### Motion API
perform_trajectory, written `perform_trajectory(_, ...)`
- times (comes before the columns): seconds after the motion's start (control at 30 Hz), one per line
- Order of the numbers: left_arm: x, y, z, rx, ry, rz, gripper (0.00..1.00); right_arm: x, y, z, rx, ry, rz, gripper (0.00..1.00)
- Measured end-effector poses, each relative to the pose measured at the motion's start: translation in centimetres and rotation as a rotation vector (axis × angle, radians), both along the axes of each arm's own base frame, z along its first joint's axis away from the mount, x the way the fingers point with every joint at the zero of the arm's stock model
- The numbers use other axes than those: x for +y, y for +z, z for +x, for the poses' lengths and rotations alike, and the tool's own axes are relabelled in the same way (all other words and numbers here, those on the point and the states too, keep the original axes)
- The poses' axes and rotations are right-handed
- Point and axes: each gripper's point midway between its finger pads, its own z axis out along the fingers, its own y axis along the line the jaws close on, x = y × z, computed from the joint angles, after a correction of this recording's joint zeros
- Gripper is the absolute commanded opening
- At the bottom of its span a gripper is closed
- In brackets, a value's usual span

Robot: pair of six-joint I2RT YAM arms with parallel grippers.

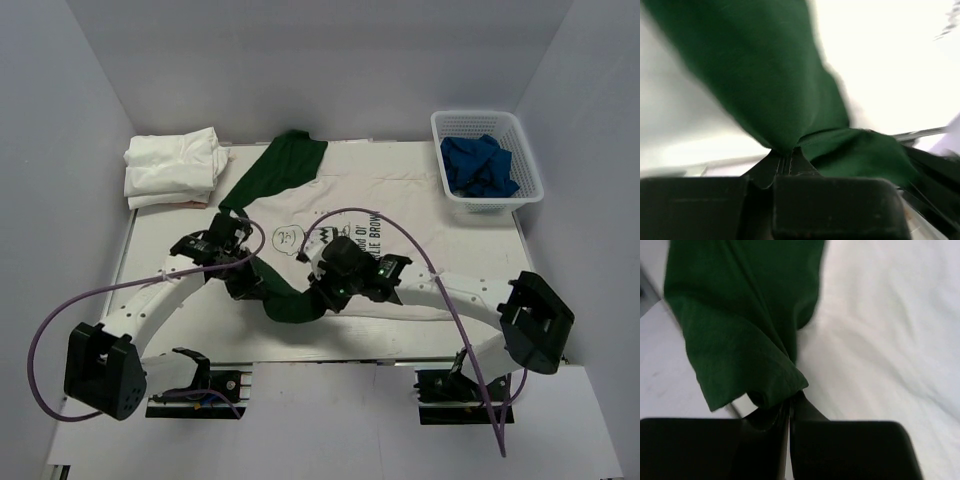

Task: Fold and stack the t-shirts
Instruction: Flatten out the tshirt

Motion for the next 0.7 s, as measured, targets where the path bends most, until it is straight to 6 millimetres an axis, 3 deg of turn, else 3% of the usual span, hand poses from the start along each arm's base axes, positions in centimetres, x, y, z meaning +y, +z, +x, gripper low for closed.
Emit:
perform_trajectory(0.07, 1.4, -0.3, -2.3, 0.082, -0.01, 0.058, 0.01, 0.8, 0.8, -1.9, -0.01, 0.08, 0.012, 0.0)
perform_trajectory(0.13, 2.7, -1.4, -5.0, 0.183, -0.025, 0.114, 0.16, 1.3, 0.7, -3.7, -0.001, 0.147, 0.007, 0.0)
perform_trajectory(0.23, 4.2, -2.3, -8.3, 0.312, -0.044, 0.173, 0.3, 1.2, -0.5, -5.8, 0.027, 0.213, -0.038, 0.12)
perform_trajectory(0.27, 4.9, -2.4, -8.8, 0.328, -0.045, 0.212, 0.45, 0.6, -1.0, -6.2, 0.035, 0.223, -0.072, 0.27)
perform_trajectory(0.3, 6.0, -2.5, -9.2, 0.342, -0.034, 0.264, 0.54, -0.5, -1.7, -6.6, 0.048, 0.225, -0.115, 0.39)
perform_trajectory(0.33, 6.8, -2.5, -9.4, 0.359, -0.026, 0.31, 0.55, -1.6, -2.4, -7.0, 0.065, 0.227, -0.156, 0.5)
perform_trajectory(0.4, 8.1, -2.5, -9.3, 0.383, -0.013, 0.389, 0.6, -3.4, -3.2, -7.6, 0.088, 0.229, -0.208, 0.9)
perform_trajectory(0.43, 8.6, -2.5, -9.1, 0.389, -0.012, 0.42, 0.64, -4.3, -3.3, -7.9, 0.092, 0.231, -0.22, 0.9)
perform_trajectory(0.53, 8.8, -2.7, -8.4, 0.393, -0.018, 0.451, 0.95, -5.1, -1.8, -8.1, 0.063, 0.236, -0.184, 0.9)
perform_trajectory(0.57, 8.6, -2.8, -8.1, 0.387, -0.028, 0.442, 1.0, -5.0, -1.1, -8.0, 0.047, 0.235, -0.162, 0.9)
perform_trajectory(0.7, 7.3, -3.4, -5.6, 0.328, -0.036, 0.398, 1.0, -4.8, 0.9, -6.6, -0.035, 0.181, -0.106, 0.9)
